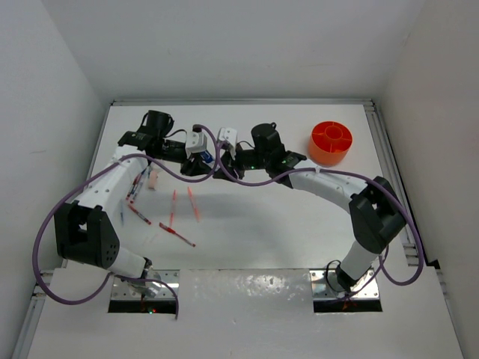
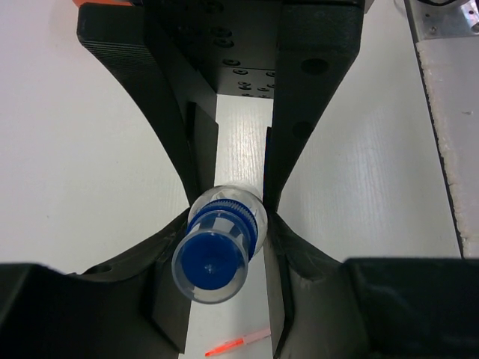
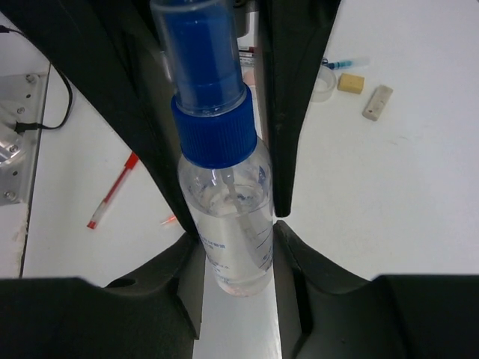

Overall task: Sort the stationery into containers
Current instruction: Place the stationery in the storage box.

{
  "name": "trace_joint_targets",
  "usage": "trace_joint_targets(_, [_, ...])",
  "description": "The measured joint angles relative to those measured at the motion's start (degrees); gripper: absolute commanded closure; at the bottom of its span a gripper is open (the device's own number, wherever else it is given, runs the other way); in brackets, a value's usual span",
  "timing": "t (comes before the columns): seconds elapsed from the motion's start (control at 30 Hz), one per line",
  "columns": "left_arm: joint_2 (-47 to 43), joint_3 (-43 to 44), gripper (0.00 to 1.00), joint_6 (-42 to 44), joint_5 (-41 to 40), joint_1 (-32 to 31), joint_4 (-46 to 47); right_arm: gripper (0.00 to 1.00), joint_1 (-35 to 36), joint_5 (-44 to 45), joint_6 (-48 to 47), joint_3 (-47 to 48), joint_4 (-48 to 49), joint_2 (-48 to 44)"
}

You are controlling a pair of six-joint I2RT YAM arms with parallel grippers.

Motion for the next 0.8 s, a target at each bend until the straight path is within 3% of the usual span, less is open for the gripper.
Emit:
trace_joint_targets(0.03, [0.0,0.0,0.40,-0.1,0.0,0.0,0.0,1.00,0.0,0.0,0.1,-0.2,0.3,0.0])
trace_joint_targets(0.07, [0.0,0.0,0.26,0.0,-0.2,0.0,0.2,1.00,0.0,0.0,0.4,-0.4,0.8,0.0])
trace_joint_targets(0.1, [0.0,0.0,0.01,-0.5,0.3,0.0,0.8,1.00,0.0,0.5,1.2,-0.9,1.8,0.0])
trace_joint_targets(0.4, [-0.2,-0.6,0.00,-11.2,1.6,0.9,9.3,1.00,-4.0,2.6,10.3,-8.5,11.3,-1.0])
trace_joint_targets(0.8, [-5.5,-12.8,0.00,-38.8,-7.6,5.5,35.8,1.00,-26.0,18.6,18.2,-16.4,19.5,-11.9])
